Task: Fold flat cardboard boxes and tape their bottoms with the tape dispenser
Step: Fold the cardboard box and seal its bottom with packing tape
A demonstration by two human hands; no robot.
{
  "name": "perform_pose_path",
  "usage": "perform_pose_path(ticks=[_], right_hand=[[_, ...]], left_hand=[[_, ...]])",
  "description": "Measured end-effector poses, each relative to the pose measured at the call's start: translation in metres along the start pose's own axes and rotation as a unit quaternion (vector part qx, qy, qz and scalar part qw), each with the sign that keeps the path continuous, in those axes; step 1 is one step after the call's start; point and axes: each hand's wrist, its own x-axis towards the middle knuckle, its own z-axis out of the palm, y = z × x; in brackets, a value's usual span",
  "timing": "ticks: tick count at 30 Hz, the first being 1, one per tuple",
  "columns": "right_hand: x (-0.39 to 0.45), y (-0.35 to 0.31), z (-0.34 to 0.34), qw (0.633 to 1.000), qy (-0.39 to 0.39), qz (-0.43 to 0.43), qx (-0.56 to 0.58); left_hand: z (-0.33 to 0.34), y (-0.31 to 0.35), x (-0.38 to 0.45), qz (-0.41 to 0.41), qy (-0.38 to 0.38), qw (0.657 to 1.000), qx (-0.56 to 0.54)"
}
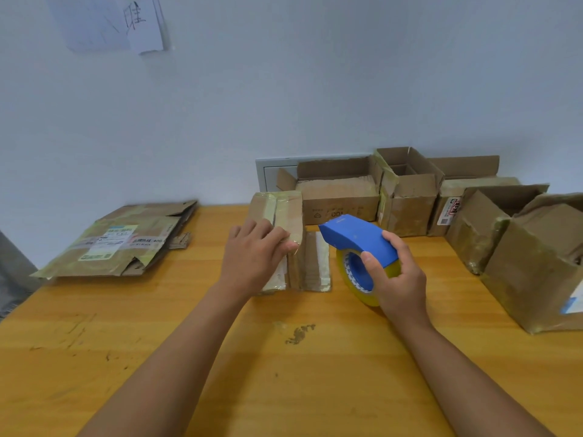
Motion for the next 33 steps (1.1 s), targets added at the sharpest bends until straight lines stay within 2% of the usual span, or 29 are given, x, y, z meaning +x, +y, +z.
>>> perform_pose_path(ticks=[4, 9, 15, 19, 25, 33], right_hand=[[0.001, -0.001, 0.0, 1.0, 0.0, 0.004, 0.003], [0.0, -0.001, 0.0, 1.0, -0.002, 0.005, 0.007], [0.0, 0.0, 0.0, 1.0, 0.001, 0.005, 0.008], [-0.001, 0.002, 0.0, 1.0, -0.001, 0.005, 0.004], [0.0, 0.003, 0.001, 1.0, -0.001, 0.0, 0.001], [-0.001, 0.001, -0.001, 1.0, -0.002, -0.007, 0.005]], left_hand=[[0.001, -0.01, -0.002, 0.024, -0.015, 1.0, -0.007], [0.005, 0.003, 0.0, 0.0, 0.003, 0.999, 0.051], [0.002, -0.006, -0.003, 0.015, -0.005, 1.0, -0.005], [-0.002, 0.003, 0.002, -0.007, -0.032, 0.999, -0.021], [-0.013, -0.012, 0.001, -0.026, -0.05, 0.991, -0.12], [-0.011, -0.02, -0.006, -0.037, -0.057, 0.986, -0.151]])
